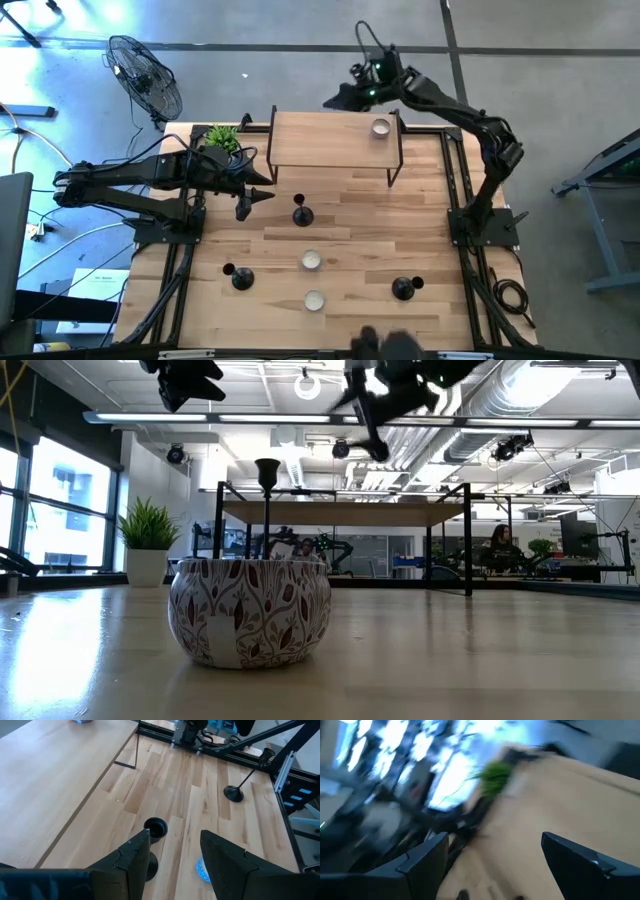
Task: Pick & Place candle stick holders
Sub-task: Put the top candle holder on the shelf
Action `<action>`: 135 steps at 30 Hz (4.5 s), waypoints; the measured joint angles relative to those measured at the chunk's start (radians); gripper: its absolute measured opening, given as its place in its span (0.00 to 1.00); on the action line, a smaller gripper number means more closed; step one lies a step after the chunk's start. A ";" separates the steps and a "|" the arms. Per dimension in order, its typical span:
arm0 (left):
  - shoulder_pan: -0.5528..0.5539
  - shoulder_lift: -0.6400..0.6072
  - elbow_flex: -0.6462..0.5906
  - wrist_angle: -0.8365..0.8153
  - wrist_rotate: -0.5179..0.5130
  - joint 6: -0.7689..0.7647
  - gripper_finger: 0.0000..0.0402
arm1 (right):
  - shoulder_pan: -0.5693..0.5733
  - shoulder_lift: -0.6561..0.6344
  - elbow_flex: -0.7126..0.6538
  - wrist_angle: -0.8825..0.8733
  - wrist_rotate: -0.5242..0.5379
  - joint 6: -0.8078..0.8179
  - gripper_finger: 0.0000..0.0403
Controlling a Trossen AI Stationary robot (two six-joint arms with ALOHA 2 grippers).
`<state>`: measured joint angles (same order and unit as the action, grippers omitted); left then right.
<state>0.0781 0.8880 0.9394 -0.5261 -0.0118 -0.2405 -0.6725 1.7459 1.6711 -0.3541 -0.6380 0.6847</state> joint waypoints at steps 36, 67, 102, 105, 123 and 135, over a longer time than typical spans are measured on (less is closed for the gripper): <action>0.000 0.087 0.000 0.076 0.047 -0.058 0.43 | 0.646 -0.457 0.000 -0.564 1.074 -0.547 0.78; 0.000 0.279 0.000 0.085 -0.006 0.033 0.43 | 0.826 -0.456 0.000 -0.595 1.159 -0.505 0.78; 0.000 0.362 0.000 0.166 -0.055 0.135 0.43 | 0.826 -0.456 0.000 -0.610 1.137 -0.502 0.78; 0.000 0.372 0.000 0.177 -0.034 0.134 0.43 | 0.826 -0.456 0.000 -0.611 1.137 -0.502 0.78; 0.000 0.420 0.000 0.185 -0.024 0.132 0.43 | 0.826 -0.456 0.000 -0.635 1.138 -0.502 0.78; 0.000 0.420 0.000 0.184 -0.024 0.132 0.43 | 0.826 -0.456 0.000 -0.629 1.141 -0.497 0.78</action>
<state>0.0780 1.3079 0.9398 -0.3424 -0.0360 -0.1085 0.1535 1.2903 1.6707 -0.9828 0.5030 0.1876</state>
